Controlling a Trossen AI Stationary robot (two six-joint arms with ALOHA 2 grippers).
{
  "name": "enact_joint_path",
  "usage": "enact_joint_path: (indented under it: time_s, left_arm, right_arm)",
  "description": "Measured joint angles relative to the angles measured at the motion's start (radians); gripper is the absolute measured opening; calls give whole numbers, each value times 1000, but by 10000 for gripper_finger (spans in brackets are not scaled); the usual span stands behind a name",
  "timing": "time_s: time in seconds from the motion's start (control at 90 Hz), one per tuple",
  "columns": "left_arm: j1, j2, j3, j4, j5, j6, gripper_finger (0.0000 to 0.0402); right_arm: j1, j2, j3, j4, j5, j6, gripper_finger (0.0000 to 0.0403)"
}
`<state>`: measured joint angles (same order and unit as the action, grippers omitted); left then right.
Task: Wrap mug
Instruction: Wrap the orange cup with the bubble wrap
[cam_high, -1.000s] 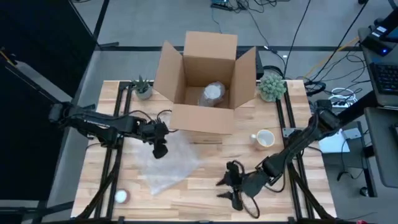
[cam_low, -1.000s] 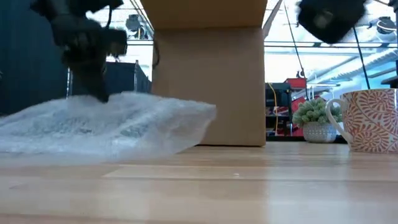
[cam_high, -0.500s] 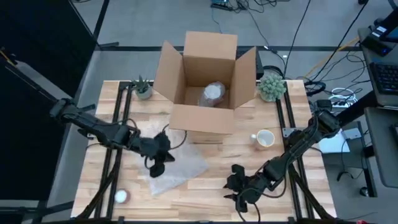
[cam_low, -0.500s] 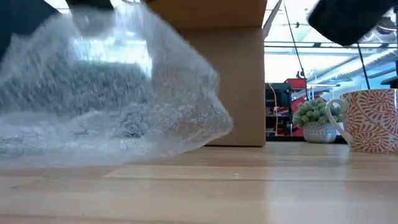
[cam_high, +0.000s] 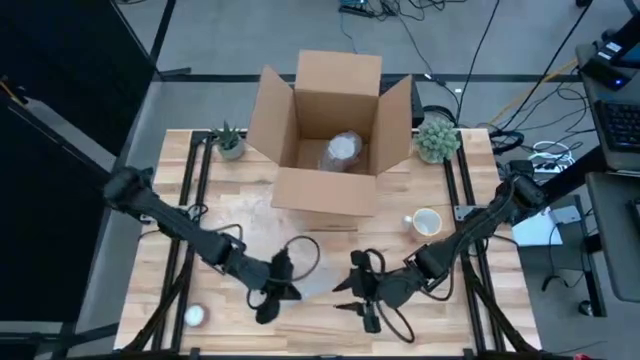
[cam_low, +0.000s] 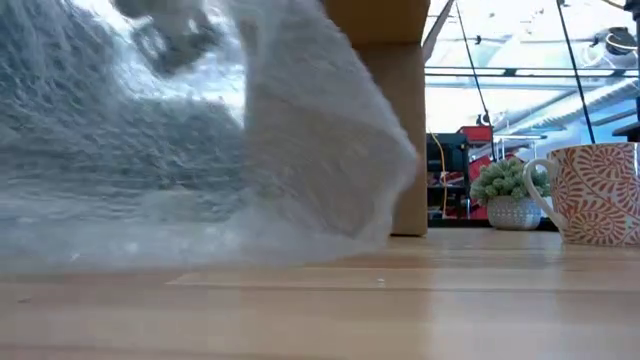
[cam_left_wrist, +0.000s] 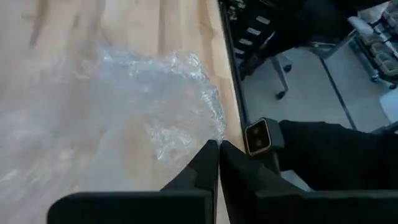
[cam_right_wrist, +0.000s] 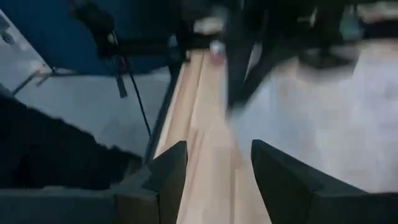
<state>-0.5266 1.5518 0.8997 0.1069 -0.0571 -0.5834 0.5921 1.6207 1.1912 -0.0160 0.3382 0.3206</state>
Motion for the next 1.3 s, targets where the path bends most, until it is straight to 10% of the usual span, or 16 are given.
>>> enact_joint_path:
  time_s: [0.844, 1.3]
  left_arm:
    - [10, 169, 0, 226, 8, 155, 4]
    - [4, 163, 62, 226, 183, 201, 197]
  right_arm:
    - [-17, 213, 8, 12, -4, -10, 164]
    - [-14, 204, 8, -102, -58, 35, 164]
